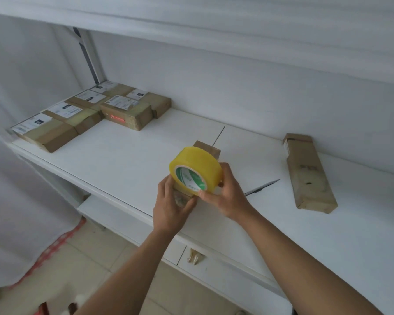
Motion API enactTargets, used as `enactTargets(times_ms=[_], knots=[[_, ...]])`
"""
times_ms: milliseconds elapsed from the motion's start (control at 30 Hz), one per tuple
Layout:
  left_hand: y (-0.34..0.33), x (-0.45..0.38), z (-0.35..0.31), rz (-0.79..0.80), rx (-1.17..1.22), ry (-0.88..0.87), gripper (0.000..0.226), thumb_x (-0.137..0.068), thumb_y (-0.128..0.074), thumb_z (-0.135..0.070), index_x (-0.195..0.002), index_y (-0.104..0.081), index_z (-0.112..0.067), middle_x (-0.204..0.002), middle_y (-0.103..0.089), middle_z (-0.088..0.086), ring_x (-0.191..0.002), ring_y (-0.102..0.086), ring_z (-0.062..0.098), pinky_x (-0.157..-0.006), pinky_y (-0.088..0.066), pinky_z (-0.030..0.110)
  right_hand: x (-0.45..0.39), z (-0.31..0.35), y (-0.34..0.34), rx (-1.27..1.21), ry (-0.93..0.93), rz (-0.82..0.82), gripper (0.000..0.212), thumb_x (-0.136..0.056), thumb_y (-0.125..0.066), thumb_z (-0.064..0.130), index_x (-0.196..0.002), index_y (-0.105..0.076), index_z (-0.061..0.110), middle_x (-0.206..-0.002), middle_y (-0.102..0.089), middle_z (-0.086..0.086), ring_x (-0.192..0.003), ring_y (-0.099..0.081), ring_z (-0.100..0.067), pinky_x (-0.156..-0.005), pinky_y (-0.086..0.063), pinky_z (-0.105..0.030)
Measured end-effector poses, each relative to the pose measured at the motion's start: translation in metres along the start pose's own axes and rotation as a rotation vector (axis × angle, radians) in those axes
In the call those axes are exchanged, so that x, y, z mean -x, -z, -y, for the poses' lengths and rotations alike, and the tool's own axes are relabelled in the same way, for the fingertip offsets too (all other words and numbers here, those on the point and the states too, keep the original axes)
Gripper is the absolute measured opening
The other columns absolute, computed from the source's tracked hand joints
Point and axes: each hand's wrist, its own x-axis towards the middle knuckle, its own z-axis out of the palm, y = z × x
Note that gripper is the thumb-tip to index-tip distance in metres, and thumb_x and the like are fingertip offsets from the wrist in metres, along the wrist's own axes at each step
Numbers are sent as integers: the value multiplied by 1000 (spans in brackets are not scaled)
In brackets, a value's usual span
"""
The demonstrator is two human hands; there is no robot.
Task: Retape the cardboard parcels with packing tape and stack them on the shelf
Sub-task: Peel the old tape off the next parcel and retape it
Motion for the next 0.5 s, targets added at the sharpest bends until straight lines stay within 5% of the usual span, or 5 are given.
enactTargets(times_ms=[100, 233, 500], knots=[[-1, -1, 0, -5, -25, 37, 94, -71, -56, -74, -145, -35, -20, -140, -42, -4, -111, -55, 16, -67, -48, 30, -4, -5, -12, -73, -34, 2, 63, -75, -84, 16, -122, -45, 31, -108, -59, 18, -98, -63, -3, -80, -56, -26], [-3, -2, -1, -21, -19, 88, 92, -77, -71, -59, -149, -27, -23, -141, -42, -3, -112, -56, 18, -69, -49, 34, -11, -9, -19, -75, -59, -18, 66, -71, -84, 28, -129, -52, 19, -113, -64, 8, -100, -65, -4, -84, -55, -28], [-8, -8, -6, -40, 3, 114, 95, -77, -76, -53, -151, -25, -22, -145, -38, -3, -122, -48, 15, -75, -50, 35, -9, -4, 3, -66, -48, -89, 53, -64, -80, 35, -111, -60, 20, -102, -69, -2, -94, -68, -21, -81, -58, -46]])
